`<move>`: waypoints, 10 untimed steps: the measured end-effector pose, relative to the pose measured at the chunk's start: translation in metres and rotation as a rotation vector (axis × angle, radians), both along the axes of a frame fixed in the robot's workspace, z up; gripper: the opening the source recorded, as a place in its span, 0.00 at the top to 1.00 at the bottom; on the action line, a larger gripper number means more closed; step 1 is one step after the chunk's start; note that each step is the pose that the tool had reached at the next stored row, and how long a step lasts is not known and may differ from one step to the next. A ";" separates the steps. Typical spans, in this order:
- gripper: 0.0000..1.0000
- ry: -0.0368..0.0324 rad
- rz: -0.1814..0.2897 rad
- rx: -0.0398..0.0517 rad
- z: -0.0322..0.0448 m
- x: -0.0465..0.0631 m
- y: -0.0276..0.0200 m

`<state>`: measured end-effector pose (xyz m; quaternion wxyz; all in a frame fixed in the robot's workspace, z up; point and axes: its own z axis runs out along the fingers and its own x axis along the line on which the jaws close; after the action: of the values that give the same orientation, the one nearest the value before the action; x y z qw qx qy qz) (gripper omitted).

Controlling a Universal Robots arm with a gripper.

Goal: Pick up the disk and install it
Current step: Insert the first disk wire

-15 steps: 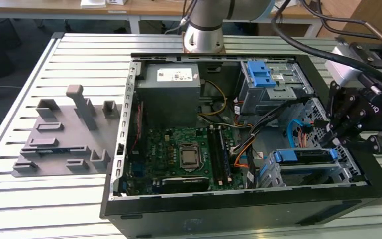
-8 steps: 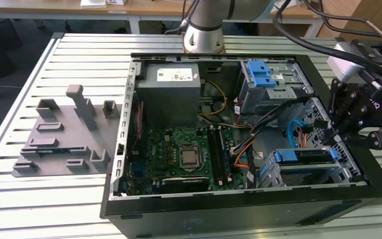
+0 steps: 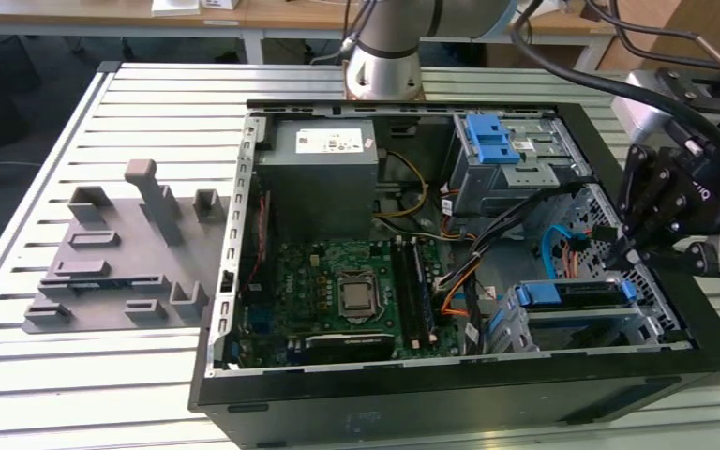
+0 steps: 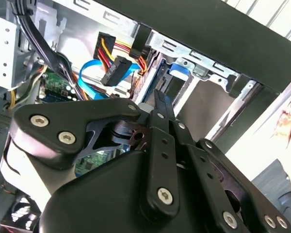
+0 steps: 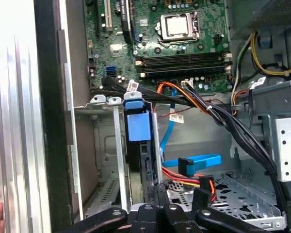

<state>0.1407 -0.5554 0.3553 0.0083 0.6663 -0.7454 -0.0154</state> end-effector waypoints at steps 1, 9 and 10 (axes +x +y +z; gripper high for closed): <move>0.89 0.0000 -0.002 -0.0002 0.0001 0.000 0.0019; 0.89 0.0000 -0.003 -0.0015 0.0015 0.000 0.0112; 0.89 0.0000 -0.003 -0.0013 0.0015 0.000 0.0135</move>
<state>0.1410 -0.5419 0.3568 0.0088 0.6653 -0.7464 -0.0149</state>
